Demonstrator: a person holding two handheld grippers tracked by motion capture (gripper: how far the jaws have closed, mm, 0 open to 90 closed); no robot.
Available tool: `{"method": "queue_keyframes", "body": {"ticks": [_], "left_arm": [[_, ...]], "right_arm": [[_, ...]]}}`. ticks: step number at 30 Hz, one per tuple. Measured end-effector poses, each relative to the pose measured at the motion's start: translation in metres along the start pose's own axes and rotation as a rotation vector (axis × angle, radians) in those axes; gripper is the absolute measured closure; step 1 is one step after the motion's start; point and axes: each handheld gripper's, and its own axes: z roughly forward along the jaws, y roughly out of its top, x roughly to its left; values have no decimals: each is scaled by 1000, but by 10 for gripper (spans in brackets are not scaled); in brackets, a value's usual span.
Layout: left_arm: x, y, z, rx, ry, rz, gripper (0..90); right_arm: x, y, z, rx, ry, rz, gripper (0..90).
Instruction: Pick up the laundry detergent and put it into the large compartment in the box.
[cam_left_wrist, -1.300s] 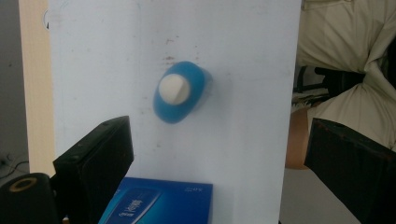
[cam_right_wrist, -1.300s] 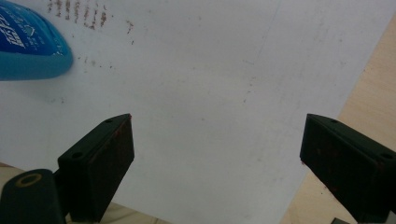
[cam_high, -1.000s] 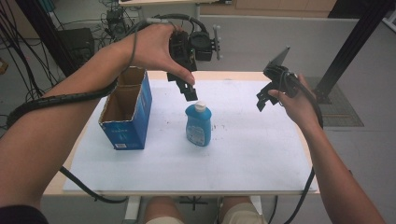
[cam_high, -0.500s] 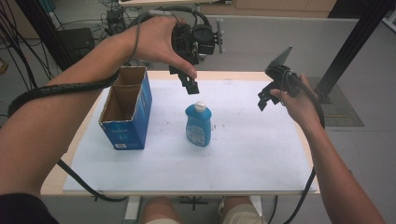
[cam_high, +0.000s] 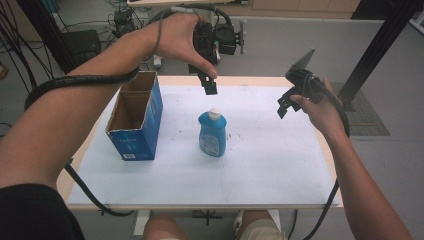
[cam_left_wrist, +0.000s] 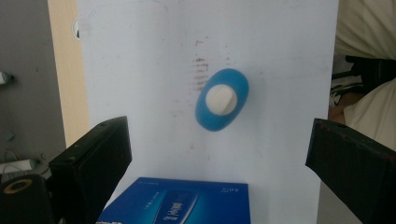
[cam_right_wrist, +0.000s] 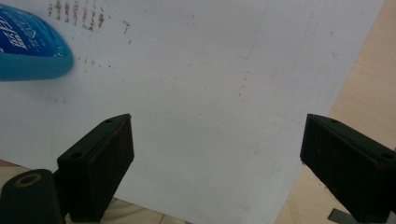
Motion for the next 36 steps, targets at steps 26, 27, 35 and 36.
{"method": "queue_keyframes", "body": {"ticks": [26, 27, 35, 36], "left_arm": [[18, 11, 57, 47, -53, 70, 51], [18, 11, 61, 46, -63, 65, 48], [15, 8, 75, 37, -64, 81, 48], [14, 8, 76, 35, -64, 78, 48]], "right_arm": [[-8, 2, 9, 16, 1, 36, 94], [-8, 2, 9, 14, 1, 35, 95], [-6, 3, 9, 12, 3, 30, 94], [-6, 3, 9, 12, 3, 31, 94]]}}
